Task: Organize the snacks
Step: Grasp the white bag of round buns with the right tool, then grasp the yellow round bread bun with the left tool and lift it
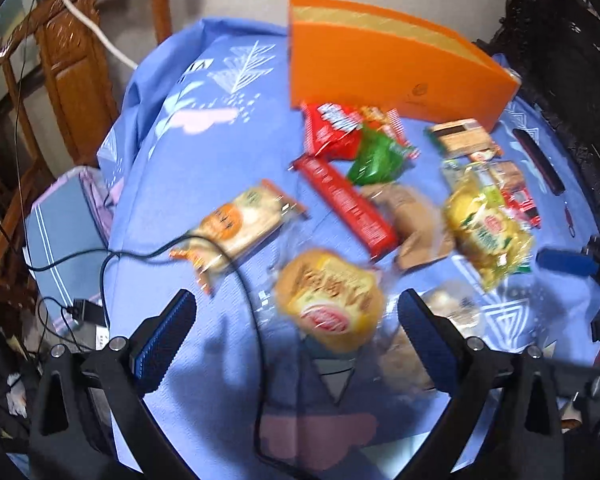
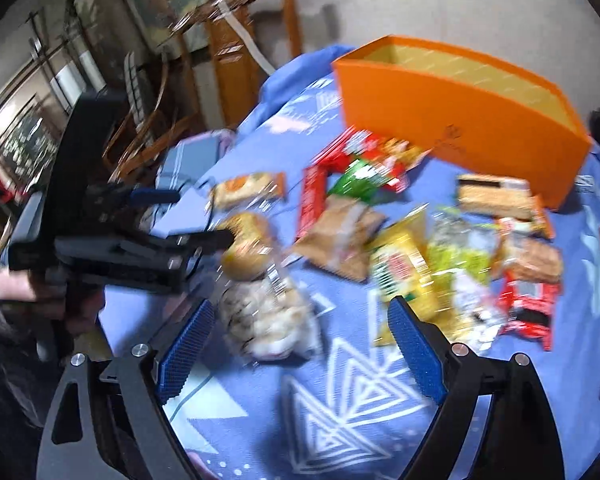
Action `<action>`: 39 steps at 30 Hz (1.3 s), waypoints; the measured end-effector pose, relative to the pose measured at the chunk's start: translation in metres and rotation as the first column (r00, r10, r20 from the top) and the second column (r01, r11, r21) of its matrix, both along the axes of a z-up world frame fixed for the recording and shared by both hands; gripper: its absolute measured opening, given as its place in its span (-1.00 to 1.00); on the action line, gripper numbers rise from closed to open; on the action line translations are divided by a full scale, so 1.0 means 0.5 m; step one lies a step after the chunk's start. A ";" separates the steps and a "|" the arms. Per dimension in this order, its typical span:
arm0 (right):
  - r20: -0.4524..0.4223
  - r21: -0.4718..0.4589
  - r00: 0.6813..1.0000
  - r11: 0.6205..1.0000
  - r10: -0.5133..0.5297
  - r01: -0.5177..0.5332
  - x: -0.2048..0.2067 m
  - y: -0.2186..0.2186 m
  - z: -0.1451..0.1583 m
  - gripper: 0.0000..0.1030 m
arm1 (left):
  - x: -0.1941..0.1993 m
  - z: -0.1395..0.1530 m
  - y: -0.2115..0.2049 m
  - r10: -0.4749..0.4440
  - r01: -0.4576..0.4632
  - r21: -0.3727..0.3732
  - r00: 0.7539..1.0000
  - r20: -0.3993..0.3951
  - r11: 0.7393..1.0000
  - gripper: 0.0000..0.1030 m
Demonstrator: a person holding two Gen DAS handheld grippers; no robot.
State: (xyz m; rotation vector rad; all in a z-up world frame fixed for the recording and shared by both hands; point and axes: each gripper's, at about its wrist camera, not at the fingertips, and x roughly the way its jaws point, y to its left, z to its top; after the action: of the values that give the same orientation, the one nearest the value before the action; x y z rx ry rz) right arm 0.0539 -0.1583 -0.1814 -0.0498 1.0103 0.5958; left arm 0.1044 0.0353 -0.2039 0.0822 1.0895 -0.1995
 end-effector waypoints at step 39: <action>0.034 -0.113 0.996 0.990 -0.085 0.088 -0.032 0.000 -0.055 -0.04 | 0.043 -0.099 -0.080 -0.364 0.365 0.008 0.931 -0.035 0.931 0.85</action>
State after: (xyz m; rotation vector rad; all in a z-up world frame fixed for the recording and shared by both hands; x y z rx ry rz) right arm 0.0379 -0.1580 -0.2091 -0.1145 1.0128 0.4567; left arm 0.1261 -0.0049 -0.2536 0.2968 1.1030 -0.5292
